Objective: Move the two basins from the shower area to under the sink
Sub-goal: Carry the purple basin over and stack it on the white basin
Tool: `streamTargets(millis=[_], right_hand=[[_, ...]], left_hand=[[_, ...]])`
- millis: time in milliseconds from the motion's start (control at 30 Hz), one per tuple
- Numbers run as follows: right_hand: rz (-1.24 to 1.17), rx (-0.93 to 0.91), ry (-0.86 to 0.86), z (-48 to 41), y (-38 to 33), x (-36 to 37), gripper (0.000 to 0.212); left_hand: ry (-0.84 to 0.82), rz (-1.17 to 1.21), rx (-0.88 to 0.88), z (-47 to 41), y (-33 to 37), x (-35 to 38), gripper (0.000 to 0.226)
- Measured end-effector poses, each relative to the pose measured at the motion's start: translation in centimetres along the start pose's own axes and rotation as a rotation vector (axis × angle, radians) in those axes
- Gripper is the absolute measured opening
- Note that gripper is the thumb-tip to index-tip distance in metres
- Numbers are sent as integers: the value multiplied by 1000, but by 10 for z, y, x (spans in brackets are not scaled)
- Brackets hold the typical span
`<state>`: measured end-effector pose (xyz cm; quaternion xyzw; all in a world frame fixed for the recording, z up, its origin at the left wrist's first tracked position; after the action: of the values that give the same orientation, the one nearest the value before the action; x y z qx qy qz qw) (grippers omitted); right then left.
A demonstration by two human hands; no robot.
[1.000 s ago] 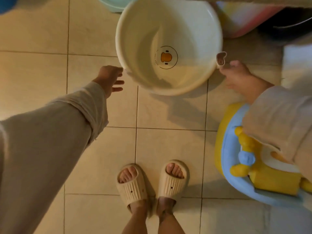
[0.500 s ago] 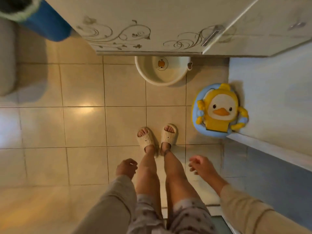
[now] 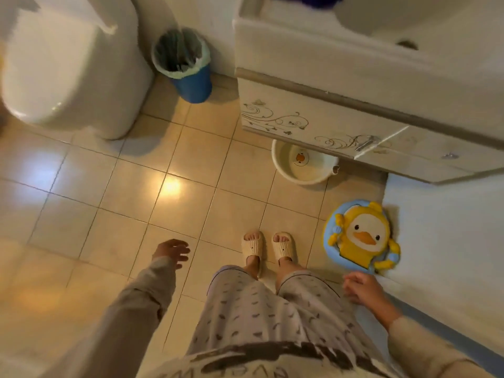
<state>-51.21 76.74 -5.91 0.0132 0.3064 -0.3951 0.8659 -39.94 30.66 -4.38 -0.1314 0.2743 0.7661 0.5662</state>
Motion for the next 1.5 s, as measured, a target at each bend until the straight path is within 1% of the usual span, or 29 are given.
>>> streamTargets(millis=[100,167,267,400,533,633,767,867,967,1100,1233,1333,1433,1500], right_hand=[[94,-22,-39,-30,-23,-14,20],[158,-40,-62,-47,-43,-24,17],[297,-122,-107,-64,-79,-30,16],[522,-264,-182,-72,-129,-17,10],[765,-414,-248,-62,-186,12,11],[787,-503,-281,-45,-231,46,11],[812,-656,-356,-6,-275,98,14],[838,-729,-407,21,-297,132,16],[837,-759,-446,44,-311,163,19],[840,-715,-457,64,-320,201,21],[837,-647,-457,83,-330,232,22],[840,-630,-419,96,-338,253,23],[819,-625,-356,105,-352,272,26],[790,-603,-328,110,-363,285,27]], left_hand=[[59,189,-29,12,-9,-1,24],[104,279,-57,26,-15,2,18],[147,423,-132,49,-41,18,13],[181,551,-282,78,-100,62,20],[199,681,-480,108,-163,106,12],[228,781,-598,125,-205,131,12],[288,914,-703,143,-243,150,14],[286,978,-778,148,-260,157,16],[255,1006,-840,143,-272,156,24],[286,1049,-842,119,-271,126,30],[291,1048,-801,82,-257,64,27],[293,1023,-695,46,-241,2,23],[313,926,-570,9,-223,-69,12],[331,903,-514,-11,-213,-115,13]])
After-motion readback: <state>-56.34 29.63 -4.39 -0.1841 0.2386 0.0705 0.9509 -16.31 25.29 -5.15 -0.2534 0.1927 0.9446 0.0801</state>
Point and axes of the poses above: each hand's wrist, its own z-axis away from the middle knuckle, its own x-axis out of the palm, y = z × x, the point moved 5 cm from there along -z, towards the middle knuckle, and after that the axes turned 9 degrees about y, right-handed, at the moved point
